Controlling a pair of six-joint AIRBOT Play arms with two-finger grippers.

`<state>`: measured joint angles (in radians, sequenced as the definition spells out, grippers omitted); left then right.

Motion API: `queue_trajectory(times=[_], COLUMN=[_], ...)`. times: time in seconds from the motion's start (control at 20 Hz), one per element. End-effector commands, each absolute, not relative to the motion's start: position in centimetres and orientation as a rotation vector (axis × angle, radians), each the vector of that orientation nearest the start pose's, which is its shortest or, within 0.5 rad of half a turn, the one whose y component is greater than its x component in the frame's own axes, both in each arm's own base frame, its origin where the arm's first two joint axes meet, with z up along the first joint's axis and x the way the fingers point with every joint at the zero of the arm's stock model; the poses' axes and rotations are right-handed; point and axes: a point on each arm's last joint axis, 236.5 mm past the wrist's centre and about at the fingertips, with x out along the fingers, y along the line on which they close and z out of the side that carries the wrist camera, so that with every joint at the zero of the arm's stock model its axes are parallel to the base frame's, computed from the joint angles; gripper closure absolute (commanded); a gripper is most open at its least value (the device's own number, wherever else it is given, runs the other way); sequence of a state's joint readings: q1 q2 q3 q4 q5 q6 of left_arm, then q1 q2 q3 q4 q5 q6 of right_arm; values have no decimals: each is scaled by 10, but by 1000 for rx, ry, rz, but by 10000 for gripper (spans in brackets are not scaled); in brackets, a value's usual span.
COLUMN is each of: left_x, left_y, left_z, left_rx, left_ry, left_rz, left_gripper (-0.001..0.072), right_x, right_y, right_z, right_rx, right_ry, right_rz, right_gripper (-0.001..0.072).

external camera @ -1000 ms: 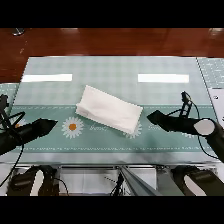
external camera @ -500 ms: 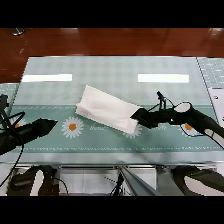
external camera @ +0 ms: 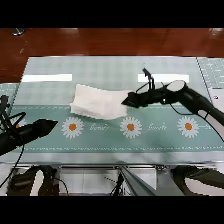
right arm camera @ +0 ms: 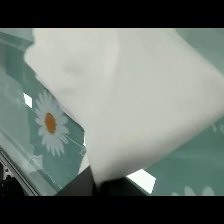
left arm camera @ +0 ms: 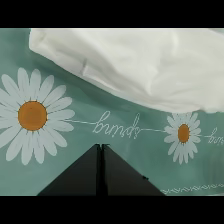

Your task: Fold the shirts.

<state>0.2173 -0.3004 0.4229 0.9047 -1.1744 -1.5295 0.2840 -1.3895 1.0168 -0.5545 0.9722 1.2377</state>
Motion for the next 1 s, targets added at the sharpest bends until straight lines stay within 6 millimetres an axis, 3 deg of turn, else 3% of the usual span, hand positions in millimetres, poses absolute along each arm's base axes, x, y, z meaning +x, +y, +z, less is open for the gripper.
queue_trajectory(times=[0.0, 0.15, 0.3, 0.6, 0.8, 0.95], left_x=[218, 211, 203, 202, 202, 202], left_y=[-88, -91, -96, -97, -97, -97], left_z=[39, 21, 8, 7, 7, 7], left_rx=[-594, -612, -634, -634, -634, -634], left_ry=[921, 962, 1007, 1010, 1011, 1010], left_rz=[-247, -250, -259, -260, -260, -260], left_gripper=[679, 679, 679, 679, 679, 679], right_x=[388, 411, 411, 419, 401, 365], right_y=[272, 239, 195, 69, -11, -66], right_z=[82, 123, 148, 198, 229, 236], right_rx=[471, 329, 272, 356, 456, 528], right_ry=[1117, 1064, 1094, 1077, 1011, 1022], right_rz=[740, 650, 595, 344, 161, 24], right_gripper=[689, 689, 689, 689, 689, 689])
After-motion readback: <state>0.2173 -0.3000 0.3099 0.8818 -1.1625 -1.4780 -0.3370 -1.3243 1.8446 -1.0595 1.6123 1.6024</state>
